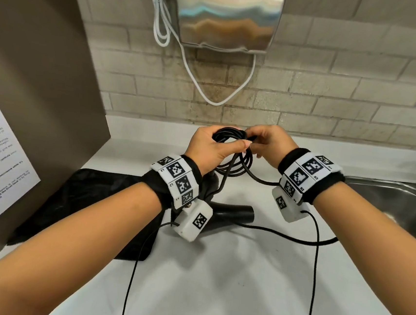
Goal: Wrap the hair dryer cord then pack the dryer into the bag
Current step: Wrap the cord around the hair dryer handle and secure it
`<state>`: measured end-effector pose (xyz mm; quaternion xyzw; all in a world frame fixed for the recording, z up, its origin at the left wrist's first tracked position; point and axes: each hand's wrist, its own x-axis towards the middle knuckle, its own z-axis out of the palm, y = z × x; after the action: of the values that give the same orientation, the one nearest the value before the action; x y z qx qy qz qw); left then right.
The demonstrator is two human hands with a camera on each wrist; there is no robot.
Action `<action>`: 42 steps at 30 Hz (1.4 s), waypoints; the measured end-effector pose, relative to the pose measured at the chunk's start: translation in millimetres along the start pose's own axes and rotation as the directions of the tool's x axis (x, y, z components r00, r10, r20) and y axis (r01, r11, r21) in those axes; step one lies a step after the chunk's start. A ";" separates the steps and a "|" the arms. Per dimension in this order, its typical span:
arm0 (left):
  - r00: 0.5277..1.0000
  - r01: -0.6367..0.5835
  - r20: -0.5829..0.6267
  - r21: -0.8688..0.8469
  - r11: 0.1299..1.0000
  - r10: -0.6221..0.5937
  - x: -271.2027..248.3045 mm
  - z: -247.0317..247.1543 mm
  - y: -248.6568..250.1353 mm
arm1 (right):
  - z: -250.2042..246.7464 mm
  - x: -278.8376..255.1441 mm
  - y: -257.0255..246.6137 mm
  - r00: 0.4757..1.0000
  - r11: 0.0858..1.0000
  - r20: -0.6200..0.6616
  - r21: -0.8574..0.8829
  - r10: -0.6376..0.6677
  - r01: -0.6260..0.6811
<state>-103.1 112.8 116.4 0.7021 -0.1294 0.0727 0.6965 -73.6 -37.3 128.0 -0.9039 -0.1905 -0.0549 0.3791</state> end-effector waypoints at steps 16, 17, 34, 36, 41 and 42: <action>0.992 -0.047 -0.120 -0.004 0.999 0.046 10.0 9.4 -9.2 | -14.4 -22.1 1.7 0.958 0.943 0.210 0.229 0.194 -0.241; 0.991 -0.045 -0.129 0.002 0.999 0.045 11.4 7.8 -9.4 | -16.9 -27.9 0.3 0.936 0.945 0.293 0.199 0.197 -0.261; 0.982 -0.033 -0.185 0.024 0.999 0.036 15.0 8.2 -10.7 | 6.0 -33.7 9.1 0.998 0.907 -0.048 -0.421 -0.041 0.017; 0.979 -0.037 -0.200 0.026 0.999 0.041 15.6 7.1 -10.8 | 16.1 -32.5 6.1 0.991 0.926 -0.126 -0.377 -0.039 -0.011; 0.975 -0.045 -0.217 0.022 0.999 0.049 19.5 -0.9 -12.7 | 30.9 -30.3 2.1 0.972 0.977 -0.194 -0.137 0.134 -0.162; 0.976 -0.046 -0.212 0.027 0.999 0.051 19.8 -2.1 -12.6 | 32.6 -29.5 2.4 0.972 0.957 -0.166 -0.214 0.163 -0.197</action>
<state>-80.4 113.3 109.9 0.6944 -0.0705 0.1656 0.6968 -101.3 -24.8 96.2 -0.9486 -0.0711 -0.1078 0.2888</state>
